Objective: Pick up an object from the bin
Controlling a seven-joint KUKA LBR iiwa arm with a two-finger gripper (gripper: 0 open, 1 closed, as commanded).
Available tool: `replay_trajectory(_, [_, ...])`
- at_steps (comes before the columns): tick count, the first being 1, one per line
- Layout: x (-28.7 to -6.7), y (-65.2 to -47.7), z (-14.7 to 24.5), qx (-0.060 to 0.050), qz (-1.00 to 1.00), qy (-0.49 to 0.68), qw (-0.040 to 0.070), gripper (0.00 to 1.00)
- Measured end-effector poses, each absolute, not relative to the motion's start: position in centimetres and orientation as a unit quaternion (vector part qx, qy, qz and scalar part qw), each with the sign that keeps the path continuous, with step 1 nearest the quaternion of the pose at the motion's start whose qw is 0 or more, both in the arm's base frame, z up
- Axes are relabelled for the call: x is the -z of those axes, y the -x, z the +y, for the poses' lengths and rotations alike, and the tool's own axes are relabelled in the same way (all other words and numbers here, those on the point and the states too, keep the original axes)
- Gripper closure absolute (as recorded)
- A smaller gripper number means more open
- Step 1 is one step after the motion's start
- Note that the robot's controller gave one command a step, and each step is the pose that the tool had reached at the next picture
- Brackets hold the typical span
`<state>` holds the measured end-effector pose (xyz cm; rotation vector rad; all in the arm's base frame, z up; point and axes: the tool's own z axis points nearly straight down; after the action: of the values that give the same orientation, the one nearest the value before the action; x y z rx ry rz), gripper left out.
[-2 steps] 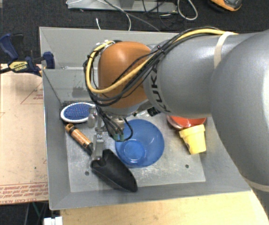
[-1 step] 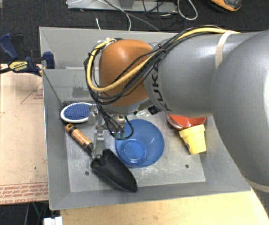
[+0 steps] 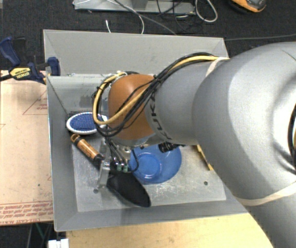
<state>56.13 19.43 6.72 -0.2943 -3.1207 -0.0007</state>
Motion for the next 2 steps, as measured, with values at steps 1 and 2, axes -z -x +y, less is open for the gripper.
replay_trajectory(1, [-7.04,-55.24,20.28,0.003,-1.000,0.002,-0.003,0.00])
replay_trajectory(2, [-6.88,-56.02,19.59,0.002,-0.996,0.085,0.001,0.00])
